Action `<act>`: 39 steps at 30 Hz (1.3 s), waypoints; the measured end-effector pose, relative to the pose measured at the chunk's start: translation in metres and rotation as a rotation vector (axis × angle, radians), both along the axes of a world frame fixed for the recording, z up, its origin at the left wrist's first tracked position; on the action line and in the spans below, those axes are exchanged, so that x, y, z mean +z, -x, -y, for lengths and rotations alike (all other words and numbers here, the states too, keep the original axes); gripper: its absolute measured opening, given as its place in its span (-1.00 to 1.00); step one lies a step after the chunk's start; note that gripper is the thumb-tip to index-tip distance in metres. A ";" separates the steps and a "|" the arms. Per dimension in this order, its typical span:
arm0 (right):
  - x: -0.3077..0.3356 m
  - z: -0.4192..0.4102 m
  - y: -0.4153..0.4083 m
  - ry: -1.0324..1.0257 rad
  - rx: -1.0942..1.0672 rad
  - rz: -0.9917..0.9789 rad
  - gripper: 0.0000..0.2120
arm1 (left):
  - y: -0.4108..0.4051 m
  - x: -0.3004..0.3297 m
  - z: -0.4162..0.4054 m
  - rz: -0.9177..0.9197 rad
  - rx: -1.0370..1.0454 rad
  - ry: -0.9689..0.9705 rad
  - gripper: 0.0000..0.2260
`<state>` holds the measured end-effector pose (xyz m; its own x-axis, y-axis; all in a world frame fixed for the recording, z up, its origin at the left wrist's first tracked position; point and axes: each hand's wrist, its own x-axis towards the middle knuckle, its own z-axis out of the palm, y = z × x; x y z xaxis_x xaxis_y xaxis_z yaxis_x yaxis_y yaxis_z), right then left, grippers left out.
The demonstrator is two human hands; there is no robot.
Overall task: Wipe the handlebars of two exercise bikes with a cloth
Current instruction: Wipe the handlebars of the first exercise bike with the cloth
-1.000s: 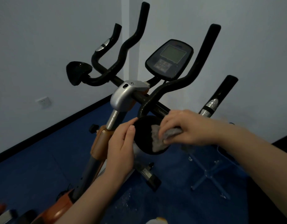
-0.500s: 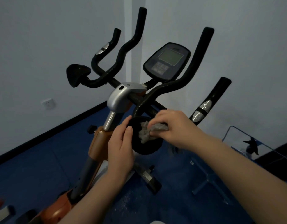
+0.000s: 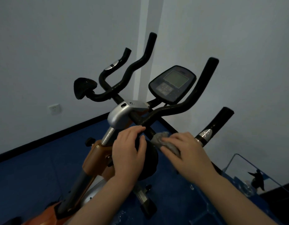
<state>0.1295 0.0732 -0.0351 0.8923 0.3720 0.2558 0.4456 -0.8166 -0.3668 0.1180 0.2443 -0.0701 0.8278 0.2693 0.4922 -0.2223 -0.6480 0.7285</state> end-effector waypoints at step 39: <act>-0.021 -0.039 -0.026 0.072 -0.160 -0.040 -0.73 | -0.001 -0.009 -0.007 0.031 -0.112 0.037 -0.80</act>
<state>0.1554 0.1126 -0.0558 0.9504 0.2408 0.1968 0.2944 -0.9007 -0.3194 0.1185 0.2512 -0.0790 0.8383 0.1944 0.5094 -0.3146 -0.5905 0.7432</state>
